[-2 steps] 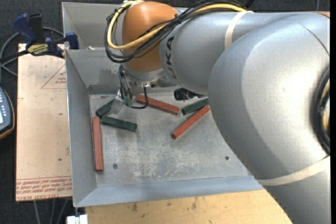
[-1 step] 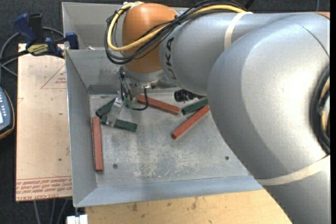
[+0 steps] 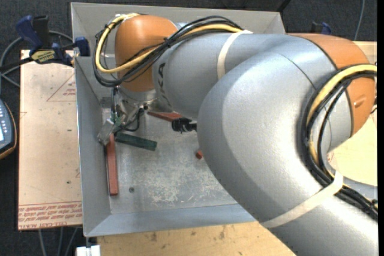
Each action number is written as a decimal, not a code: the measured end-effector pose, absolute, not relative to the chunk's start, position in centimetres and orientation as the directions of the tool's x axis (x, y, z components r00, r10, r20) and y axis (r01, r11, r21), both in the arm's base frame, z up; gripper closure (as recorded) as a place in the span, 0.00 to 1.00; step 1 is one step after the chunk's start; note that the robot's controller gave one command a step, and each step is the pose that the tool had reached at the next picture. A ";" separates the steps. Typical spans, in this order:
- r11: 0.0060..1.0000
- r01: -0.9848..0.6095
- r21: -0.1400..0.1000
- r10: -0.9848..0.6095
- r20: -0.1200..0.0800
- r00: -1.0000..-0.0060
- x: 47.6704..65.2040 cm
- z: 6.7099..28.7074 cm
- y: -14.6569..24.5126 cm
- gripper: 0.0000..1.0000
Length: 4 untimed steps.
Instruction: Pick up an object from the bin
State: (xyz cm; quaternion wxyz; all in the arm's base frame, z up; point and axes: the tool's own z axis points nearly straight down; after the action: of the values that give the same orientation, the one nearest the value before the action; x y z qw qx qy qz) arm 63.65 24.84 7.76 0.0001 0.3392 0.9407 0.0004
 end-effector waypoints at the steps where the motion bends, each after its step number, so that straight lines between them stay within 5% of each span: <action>1: 0.917 0.398 0.004 0.398 -0.005 -0.917 65.8 10.8 23.5 0.00; 2: 0.849 0.528 -0.002 0.528 0.000 -0.849 64.3 9.6 19.0 0.00; 3: 0.890 0.455 -0.005 0.455 0.008 -0.890 64.9 7.0 24.8 0.00; 4: 0.843 0.539 -0.002 0.539 0.001 -0.843 57.2 7.1 19.9 0.00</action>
Offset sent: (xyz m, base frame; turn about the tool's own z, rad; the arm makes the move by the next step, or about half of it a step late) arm 0.0204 -0.0134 0.0288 -0.2836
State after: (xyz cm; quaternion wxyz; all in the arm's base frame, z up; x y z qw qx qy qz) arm 57.20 19.86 7.11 -0.0007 0.2806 0.9598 -0.0007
